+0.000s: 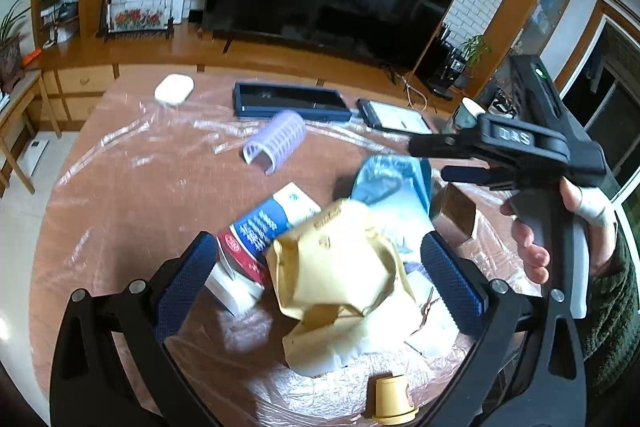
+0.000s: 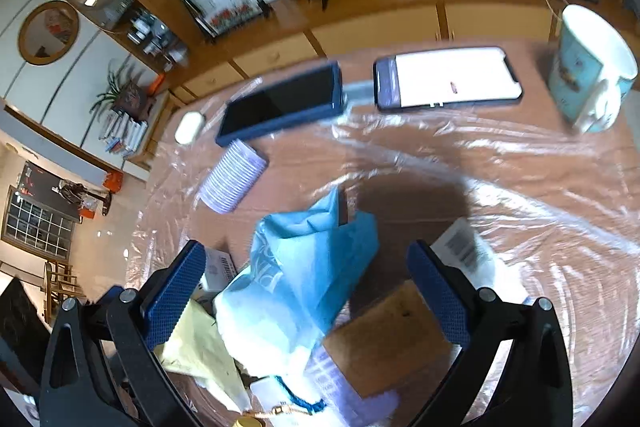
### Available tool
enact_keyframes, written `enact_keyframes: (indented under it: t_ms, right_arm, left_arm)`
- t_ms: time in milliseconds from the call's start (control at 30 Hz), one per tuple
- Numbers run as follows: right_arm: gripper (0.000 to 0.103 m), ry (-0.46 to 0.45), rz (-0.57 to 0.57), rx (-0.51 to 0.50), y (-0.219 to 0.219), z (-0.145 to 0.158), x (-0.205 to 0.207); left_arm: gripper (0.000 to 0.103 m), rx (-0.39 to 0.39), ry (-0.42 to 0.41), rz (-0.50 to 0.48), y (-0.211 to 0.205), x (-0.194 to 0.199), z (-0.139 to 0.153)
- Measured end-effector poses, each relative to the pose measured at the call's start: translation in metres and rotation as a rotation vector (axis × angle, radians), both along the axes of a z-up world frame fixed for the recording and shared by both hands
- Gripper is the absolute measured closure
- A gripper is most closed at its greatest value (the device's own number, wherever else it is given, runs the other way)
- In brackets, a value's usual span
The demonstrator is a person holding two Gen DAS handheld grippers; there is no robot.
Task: Collect trash
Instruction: 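Grasp the yellow kraft paper bag with the left tool while the right tool grasps the blue plastic bag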
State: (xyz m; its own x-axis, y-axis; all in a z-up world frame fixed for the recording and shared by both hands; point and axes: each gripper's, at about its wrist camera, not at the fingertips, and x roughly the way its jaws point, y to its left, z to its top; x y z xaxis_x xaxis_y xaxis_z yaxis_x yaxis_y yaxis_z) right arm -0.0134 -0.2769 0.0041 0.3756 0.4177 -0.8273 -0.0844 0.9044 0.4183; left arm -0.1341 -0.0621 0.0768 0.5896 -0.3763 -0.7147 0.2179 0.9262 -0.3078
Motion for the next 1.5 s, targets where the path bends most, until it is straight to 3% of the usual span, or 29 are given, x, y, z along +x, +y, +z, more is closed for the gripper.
enact_keyframes:
  t_ms: [400, 633, 700, 833, 1067, 1500]
  right_arm:
    - [0.004, 0.075, 0.044, -0.18, 0.041, -0.032, 0.018]
    - [0.004, 0.086, 0.072, -0.238, 0.052, -0.049, 0.019]
    - [0.009, 0.066, 0.084, -0.248, 0.054, -0.049, 0.018]
    - [0.018, 0.001, 0.088, -0.212, 0.05, -0.041, 0.015]
    - [0.028, -0.13, 0.074, -0.142, 0.042, -0.014, 0.009]
    - [0.036, -0.234, 0.012, 0.003, 0.016, 0.016, -0.003]
  left_arm:
    - [0.002, 0.074, 0.032, -0.041, -0.029, 0.002, -0.026]
    - [0.002, 0.152, -0.006, -0.057, -0.038, 0.006, -0.028]
    - [0.005, 0.183, -0.023, -0.059, -0.041, 0.005, -0.029]
    - [0.024, 0.21, -0.047, -0.085, -0.044, 0.005, -0.028]
    - [0.037, 0.153, -0.064, -0.093, -0.035, 0.002, -0.018]
    - [0.041, 0.052, -0.119, -0.068, -0.016, -0.002, 0.007]
